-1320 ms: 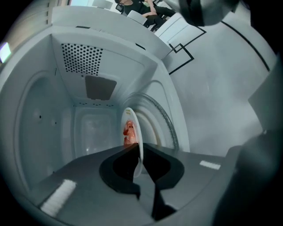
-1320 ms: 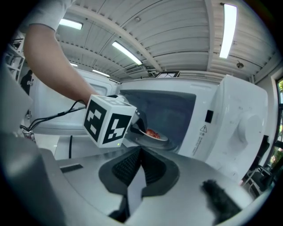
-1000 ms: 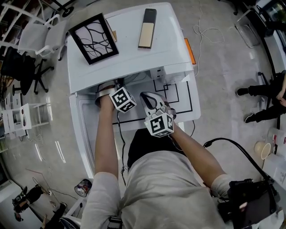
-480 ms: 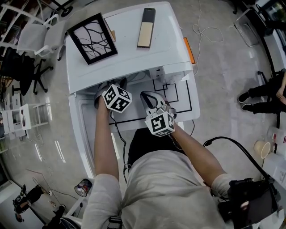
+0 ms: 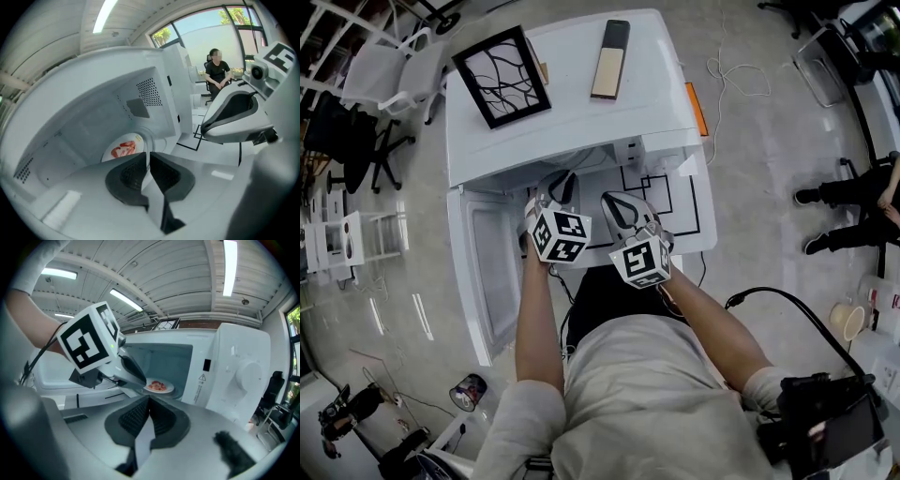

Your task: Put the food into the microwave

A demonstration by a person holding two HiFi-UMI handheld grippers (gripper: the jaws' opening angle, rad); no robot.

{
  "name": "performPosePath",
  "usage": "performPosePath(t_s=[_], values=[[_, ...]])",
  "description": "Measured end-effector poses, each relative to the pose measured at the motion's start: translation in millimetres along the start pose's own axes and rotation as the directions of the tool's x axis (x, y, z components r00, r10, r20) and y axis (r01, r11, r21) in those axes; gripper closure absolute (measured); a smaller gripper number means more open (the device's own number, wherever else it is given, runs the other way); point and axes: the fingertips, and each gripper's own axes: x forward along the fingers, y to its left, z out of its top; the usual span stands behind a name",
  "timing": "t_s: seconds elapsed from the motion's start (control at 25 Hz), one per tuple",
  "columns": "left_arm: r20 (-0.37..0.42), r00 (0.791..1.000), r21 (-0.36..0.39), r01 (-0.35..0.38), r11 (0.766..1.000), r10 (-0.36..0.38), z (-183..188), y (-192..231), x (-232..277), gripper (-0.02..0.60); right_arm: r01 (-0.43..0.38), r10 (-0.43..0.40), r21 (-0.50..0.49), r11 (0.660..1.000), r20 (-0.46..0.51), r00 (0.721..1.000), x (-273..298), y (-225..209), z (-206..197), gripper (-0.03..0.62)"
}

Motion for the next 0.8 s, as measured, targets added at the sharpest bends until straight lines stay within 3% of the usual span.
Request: performPosePath(t_s=[0.04, 0.16, 0.32, 0.56, 0.68, 0.8], values=[[0.012, 1.000, -0.034, -0.020, 0.999, 0.020, -1.1, -2.8, -3.8, 0.568, 0.002, -0.002, 0.008, 1.000, 0.001, 1.000, -1.7, -0.4, 0.2, 0.583], [0.048, 0.998, -0.154, -0.040, 0.987, 0.048, -5.4, -12.4, -14.1, 0.574, 0.011, -0.011, 0.032, 0.999, 0.005, 1.000, -5.6, -1.8, 0.5, 0.583], [0.150, 0.985, -0.314, -0.033, 0.949, 0.084, -1.0, -23.3, -33.2, 0.574, 0.008, -0.009, 0.059, 0.998, 0.015, 1.000, -10.2, 0.0, 3.9, 0.583], [0.278, 0.943, -0.441, -0.046, 0.896, 0.186, 15.2, -30.9, -64.9, 0.574, -0.011, 0.006, 0.173, 0.985, 0.028, 1.000, -20.3, 2.3, 16.4, 0.583], [0.307, 0.934, -0.502, -0.006, 0.865, 0.185, 18.1, -43.0, -74.9, 0.574, -0.009, 0.002, 0.184, 0.983, 0.040, 0.999, -26.7, 2.7, 25.4, 0.583], [0.326, 0.926, -0.531, 0.012, 0.847, 0.191, 19.8, -54.6, -85.6, 0.574, -0.012, 0.004, 0.174, 0.985, 0.042, 0.999, -33.1, 4.2, 29.1, 0.583]])
